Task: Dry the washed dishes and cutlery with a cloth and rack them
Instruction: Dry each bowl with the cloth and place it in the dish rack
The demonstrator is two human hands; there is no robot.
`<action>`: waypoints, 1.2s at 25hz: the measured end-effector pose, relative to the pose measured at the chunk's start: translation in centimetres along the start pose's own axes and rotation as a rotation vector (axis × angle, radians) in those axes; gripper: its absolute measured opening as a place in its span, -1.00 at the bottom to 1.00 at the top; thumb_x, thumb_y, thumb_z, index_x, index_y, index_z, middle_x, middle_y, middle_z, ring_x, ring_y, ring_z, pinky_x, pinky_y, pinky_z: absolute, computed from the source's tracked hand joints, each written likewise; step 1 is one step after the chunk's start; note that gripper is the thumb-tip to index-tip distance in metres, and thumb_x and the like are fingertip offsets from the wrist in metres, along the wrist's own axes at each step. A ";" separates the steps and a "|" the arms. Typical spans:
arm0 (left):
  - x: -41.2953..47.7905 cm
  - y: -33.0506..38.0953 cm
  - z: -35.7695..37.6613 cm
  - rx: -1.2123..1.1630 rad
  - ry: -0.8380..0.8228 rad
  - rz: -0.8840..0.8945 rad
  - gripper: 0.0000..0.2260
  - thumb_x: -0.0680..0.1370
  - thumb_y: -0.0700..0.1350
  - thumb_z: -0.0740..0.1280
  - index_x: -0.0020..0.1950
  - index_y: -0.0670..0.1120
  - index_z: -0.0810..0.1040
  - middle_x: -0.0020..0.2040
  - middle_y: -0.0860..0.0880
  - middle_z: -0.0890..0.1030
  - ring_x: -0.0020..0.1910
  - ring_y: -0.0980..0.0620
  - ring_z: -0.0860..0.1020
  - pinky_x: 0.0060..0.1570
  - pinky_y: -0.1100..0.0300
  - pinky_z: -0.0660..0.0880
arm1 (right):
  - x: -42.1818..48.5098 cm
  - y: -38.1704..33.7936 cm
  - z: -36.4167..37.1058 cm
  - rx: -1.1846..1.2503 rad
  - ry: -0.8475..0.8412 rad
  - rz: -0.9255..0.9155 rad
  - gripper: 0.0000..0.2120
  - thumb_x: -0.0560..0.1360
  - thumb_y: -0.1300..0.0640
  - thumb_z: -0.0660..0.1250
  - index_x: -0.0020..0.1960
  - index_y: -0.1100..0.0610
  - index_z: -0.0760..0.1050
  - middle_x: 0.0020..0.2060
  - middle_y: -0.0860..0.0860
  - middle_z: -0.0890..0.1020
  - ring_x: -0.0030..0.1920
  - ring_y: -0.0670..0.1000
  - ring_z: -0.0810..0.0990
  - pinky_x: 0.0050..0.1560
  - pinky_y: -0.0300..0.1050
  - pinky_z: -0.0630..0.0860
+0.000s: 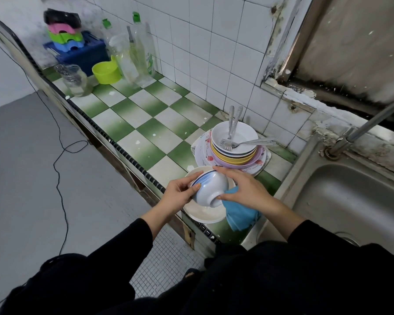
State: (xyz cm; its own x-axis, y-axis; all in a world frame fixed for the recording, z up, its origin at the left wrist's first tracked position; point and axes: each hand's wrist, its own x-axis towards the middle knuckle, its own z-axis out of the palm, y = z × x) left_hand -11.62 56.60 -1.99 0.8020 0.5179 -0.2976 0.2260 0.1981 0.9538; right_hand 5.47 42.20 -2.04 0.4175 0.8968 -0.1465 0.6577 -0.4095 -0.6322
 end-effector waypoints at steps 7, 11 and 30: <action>-1.2 0.7 0.7 0.481 -0.007 0.159 -0.12 0.30 -0.02 0.60 0.52 0.03 0.24 0.31 0.12 0.39 0.29 0.18 0.38 0.27 0.35 0.30 | -0.2 -1.2 -0.7 0.379 0.081 0.036 -0.37 0.34 0.05 0.57 0.36 -0.12 0.45 0.31 -0.16 0.52 0.29 -0.08 0.49 0.36 0.03 0.43; -1.4 1.7 1.5 0.368 0.124 0.244 -0.22 0.34 -0.14 0.58 0.49 0.00 0.31 0.34 0.07 0.46 0.27 0.15 0.45 0.28 0.27 0.41 | -0.3 -2.4 -1.9 0.464 0.097 0.040 -0.39 0.34 0.11 0.57 0.32 -0.18 0.45 0.29 -0.17 0.53 0.30 -0.08 0.50 0.35 -0.08 0.44; -2.9 5.7 2.7 -0.024 0.053 0.203 -0.52 0.55 -0.39 0.29 0.44 -0.14 0.34 0.38 -0.05 0.45 0.31 0.09 0.46 0.32 0.30 0.35 | -2.4 -2.8 -3.5 0.942 0.142 0.236 -0.37 0.22 0.06 0.54 0.28 0.10 0.55 0.01 0.04 0.70 0.09 0.02 0.65 0.20 0.01 0.54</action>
State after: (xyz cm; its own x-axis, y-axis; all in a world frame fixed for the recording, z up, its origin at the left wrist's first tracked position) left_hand -11.13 53.98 4.37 0.7995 0.5921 -0.1015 0.0488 0.1045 0.9933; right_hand 4.80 40.60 2.73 0.5858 0.7554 -0.2937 -0.1964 -0.2192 -0.9557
